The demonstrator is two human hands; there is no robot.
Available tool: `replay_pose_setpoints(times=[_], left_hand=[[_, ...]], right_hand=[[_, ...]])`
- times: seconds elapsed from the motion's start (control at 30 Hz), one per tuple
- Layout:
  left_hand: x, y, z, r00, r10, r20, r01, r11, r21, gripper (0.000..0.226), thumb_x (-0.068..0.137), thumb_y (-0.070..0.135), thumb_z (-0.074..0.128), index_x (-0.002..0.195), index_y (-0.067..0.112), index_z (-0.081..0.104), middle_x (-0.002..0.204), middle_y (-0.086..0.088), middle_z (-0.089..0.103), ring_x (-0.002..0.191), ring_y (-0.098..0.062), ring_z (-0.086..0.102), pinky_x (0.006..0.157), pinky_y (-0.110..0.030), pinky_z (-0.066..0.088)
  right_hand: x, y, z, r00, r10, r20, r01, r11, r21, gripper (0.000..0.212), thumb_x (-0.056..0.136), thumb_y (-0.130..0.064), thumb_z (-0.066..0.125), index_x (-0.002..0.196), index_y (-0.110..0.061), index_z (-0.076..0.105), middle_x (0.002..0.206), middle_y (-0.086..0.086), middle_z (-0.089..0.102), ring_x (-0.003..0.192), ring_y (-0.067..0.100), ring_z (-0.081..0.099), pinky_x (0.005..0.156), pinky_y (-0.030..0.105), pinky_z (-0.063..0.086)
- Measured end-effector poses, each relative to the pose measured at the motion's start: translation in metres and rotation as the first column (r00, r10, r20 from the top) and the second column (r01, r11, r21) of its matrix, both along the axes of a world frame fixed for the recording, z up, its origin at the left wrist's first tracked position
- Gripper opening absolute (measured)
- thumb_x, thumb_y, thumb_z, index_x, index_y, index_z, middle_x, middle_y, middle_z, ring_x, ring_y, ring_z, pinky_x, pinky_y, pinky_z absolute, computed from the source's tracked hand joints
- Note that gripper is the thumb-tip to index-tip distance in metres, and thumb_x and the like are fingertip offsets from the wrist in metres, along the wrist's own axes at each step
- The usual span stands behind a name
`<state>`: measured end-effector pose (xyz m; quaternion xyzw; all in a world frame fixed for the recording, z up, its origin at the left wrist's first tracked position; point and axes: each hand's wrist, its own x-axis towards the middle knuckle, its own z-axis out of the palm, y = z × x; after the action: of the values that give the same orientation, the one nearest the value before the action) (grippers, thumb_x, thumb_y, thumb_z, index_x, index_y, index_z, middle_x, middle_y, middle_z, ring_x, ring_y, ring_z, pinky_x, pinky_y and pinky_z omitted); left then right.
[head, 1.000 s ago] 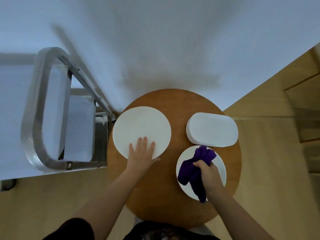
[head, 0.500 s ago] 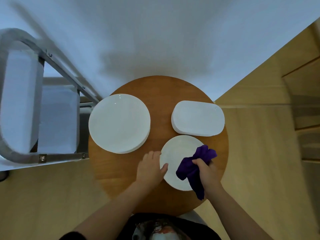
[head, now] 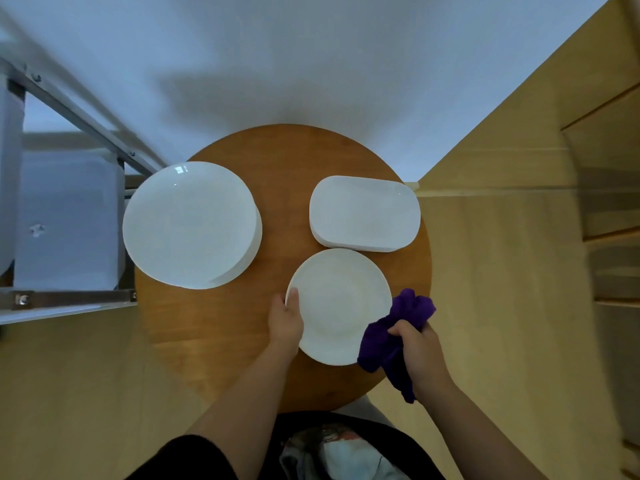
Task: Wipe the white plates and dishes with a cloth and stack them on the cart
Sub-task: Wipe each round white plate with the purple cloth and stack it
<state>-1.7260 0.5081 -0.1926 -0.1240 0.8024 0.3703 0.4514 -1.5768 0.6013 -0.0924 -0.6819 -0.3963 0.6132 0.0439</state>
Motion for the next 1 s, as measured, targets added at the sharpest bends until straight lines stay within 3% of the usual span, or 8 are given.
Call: replay_pose_setpoints(times=[0.17,0.33,0.4,0.47,0.53,0.73,0.9,1.0], left_hand=[[0.010,-0.011,0.019,0.975,0.211,0.073,-0.216,0.974,0.070,0.046,0.096,0.053,0.035,0.130,0.024,0.046,0.110,0.004,0.055,0.093,-0.017,0.053,0.073,-0.035,0.048],[0.010,-0.014,0.066,0.931,0.276,0.238,-0.321,0.930,0.179,0.053,0.087,0.068,0.032,0.107,0.029,0.062,0.104,-0.001,0.069,0.094,-0.026,0.065,0.073,-0.040,0.058],[0.009,-0.015,0.089,0.932,0.257,0.254,-0.318,0.918,0.237,0.051,0.084,0.070,0.033,0.102,0.033,0.063,0.099,-0.001,0.072,0.093,-0.027,0.067,0.074,-0.042,0.058],[0.007,-0.016,0.113,0.936,0.245,0.253,-0.318,0.897,0.306,0.046,0.084,0.069,0.035,0.100,0.037,0.064,0.094,0.002,0.073,0.090,-0.024,0.069,0.074,-0.043,0.059],[0.002,-0.017,0.133,0.941,0.256,0.221,-0.322,0.878,0.355,0.044,0.087,0.067,0.036,0.101,0.036,0.064,0.092,0.003,0.073,0.089,-0.022,0.069,0.068,-0.037,0.059],[-0.012,-0.026,0.181,0.948,0.295,0.117,-0.313,0.809,0.498,0.046,0.086,0.065,0.037,0.106,0.032,0.062,0.094,0.001,0.073,0.087,-0.021,0.069,0.053,-0.024,0.054],[-0.029,-0.033,0.209,0.959,0.280,0.034,-0.249,0.783,0.570,0.055,0.080,0.069,0.037,0.117,0.032,0.054,0.103,-0.001,0.067,0.091,-0.019,0.064,0.051,-0.021,0.052],[-0.038,-0.031,0.221,0.967,0.252,-0.025,-0.196,0.807,0.558,0.054,0.082,0.071,0.032,0.112,0.032,0.053,0.100,0.002,0.064,0.092,-0.018,0.060,0.065,-0.028,0.053]], right_hand=[[0.009,0.009,0.011,0.996,-0.014,-0.092,0.021,0.997,0.080,0.026,0.076,0.007,0.046,0.087,-0.016,0.046,0.076,0.006,0.050,0.068,0.018,0.050,0.059,0.030,0.038],[-0.003,0.002,0.030,0.989,0.112,-0.094,-0.072,0.932,0.356,0.033,0.073,0.003,0.054,0.090,-0.024,0.046,0.083,0.003,0.056,0.079,0.024,0.055,0.062,0.033,0.044],[-0.016,-0.005,0.034,0.943,0.295,0.157,-0.334,0.804,0.493,0.033,0.076,-0.019,0.063,0.107,-0.021,0.051,0.108,0.011,0.059,0.105,0.032,0.053,0.084,0.046,0.048],[-0.026,-0.014,0.032,0.681,0.488,0.546,-0.717,0.598,0.359,0.076,0.084,-0.050,0.055,0.144,-0.018,0.023,0.152,0.012,0.024,0.140,0.033,0.018,0.114,0.048,0.017],[-0.034,-0.026,0.032,0.543,0.480,0.689,-0.827,0.446,0.341,0.082,0.088,-0.062,0.036,0.149,-0.023,-0.004,0.158,0.008,-0.003,0.144,0.030,-0.006,0.114,0.046,-0.003],[-0.080,-0.026,0.057,0.658,0.284,0.698,-0.749,0.346,0.565,0.066,0.094,-0.046,0.040,0.149,-0.017,0.019,0.154,0.018,0.020,0.141,0.039,0.014,0.112,0.053,0.009],[-0.122,-0.023,0.086,0.753,0.325,0.572,-0.645,0.192,0.740,0.058,0.096,-0.039,0.042,0.148,-0.018,0.024,0.155,0.010,0.019,0.144,0.032,0.011,0.114,0.046,0.005],[-0.141,-0.031,0.109,0.758,0.470,0.452,-0.555,0.100,0.826,0.058,0.093,-0.042,0.035,0.146,-0.019,0.028,0.153,0.004,0.026,0.143,0.024,0.018,0.113,0.037,0.004]])
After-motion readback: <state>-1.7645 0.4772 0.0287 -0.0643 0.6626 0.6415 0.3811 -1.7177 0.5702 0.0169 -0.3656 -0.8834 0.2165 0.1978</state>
